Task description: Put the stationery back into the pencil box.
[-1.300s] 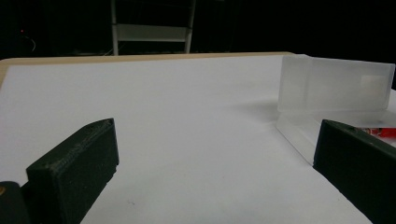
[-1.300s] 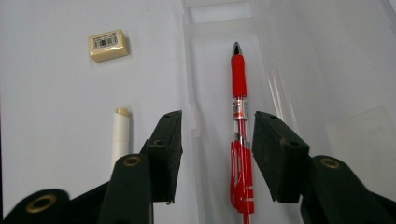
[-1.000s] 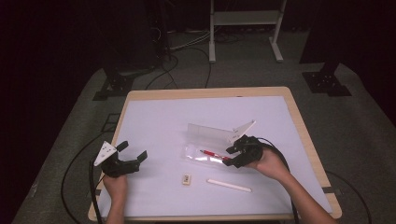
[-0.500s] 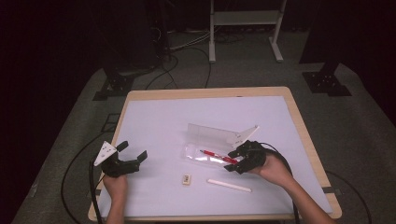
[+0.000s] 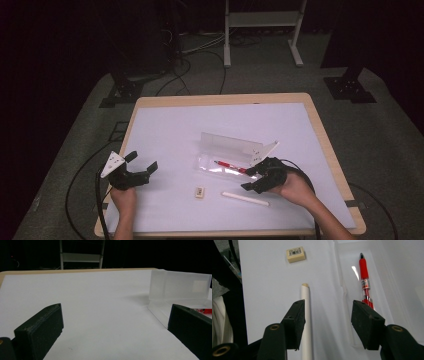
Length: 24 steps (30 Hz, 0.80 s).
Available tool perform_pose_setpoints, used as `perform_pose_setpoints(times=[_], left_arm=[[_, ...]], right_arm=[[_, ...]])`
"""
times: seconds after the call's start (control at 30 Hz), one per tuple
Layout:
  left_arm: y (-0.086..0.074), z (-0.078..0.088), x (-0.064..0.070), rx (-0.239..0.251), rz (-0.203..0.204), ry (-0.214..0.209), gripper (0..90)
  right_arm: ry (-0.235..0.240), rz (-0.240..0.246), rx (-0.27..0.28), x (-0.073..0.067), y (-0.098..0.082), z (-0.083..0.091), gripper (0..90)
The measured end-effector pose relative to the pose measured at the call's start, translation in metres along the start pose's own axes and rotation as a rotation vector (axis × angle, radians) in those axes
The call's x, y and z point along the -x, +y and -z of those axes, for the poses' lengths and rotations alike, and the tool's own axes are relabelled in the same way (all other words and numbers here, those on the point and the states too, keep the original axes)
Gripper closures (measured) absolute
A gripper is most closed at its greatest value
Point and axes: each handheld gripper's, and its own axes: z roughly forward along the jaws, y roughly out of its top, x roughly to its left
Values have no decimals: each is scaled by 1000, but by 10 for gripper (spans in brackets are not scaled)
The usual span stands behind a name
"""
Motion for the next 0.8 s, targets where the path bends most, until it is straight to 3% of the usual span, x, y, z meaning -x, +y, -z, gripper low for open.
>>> perform_pose_setpoints(times=[0.8], left_arm=[[0,0,0,-2,-3,1,0]], right_arm=[[25,-2,-16,-19,-14,-7,440]])
